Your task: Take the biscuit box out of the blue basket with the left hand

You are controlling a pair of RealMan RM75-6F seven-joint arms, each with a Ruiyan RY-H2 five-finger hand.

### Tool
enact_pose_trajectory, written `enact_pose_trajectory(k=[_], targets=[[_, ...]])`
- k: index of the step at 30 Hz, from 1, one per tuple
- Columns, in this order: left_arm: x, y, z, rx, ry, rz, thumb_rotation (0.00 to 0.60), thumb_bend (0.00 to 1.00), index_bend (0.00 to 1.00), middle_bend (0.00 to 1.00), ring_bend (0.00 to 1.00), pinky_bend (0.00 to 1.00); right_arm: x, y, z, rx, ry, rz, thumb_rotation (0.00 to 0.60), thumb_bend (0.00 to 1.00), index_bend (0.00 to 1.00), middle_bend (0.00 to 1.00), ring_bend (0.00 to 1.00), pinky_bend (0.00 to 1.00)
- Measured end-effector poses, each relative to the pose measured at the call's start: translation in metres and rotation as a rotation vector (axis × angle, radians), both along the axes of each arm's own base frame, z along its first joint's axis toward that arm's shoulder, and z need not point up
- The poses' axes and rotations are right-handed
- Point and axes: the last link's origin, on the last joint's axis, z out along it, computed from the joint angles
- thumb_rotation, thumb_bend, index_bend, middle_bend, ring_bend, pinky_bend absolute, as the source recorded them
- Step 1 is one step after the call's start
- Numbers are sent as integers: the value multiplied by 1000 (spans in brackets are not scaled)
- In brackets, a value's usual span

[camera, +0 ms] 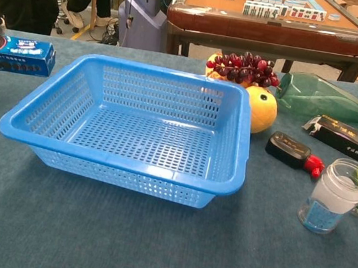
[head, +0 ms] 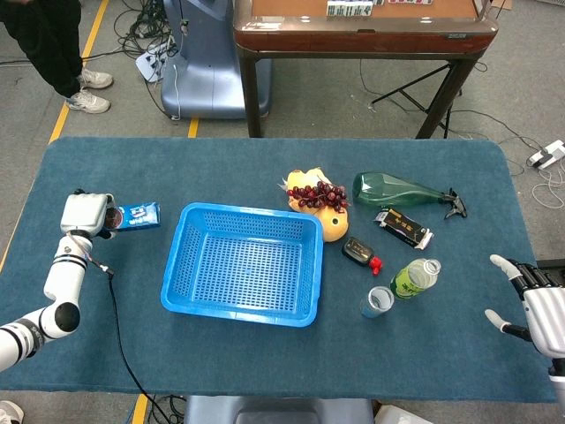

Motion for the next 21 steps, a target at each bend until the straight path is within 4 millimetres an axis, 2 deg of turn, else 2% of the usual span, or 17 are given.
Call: enact_pose_trajectory(k=[7,13,21], targets=[[11,-4,-6,-63,-75,55,600,260,98,153,68,159,1,-1,0,0,5,-2,600,128,190,249,245,347],[20,-11,2,-16,-148,30,600,260,64,132,66,158,0,-2,3,-7,9,-9,600,128,190,249,245,347],[18,-53,22,103,-235,-29,600,260,76,131,67,159,-3,-2,6,-7,5,-19,600,129,190,249,245,347]])
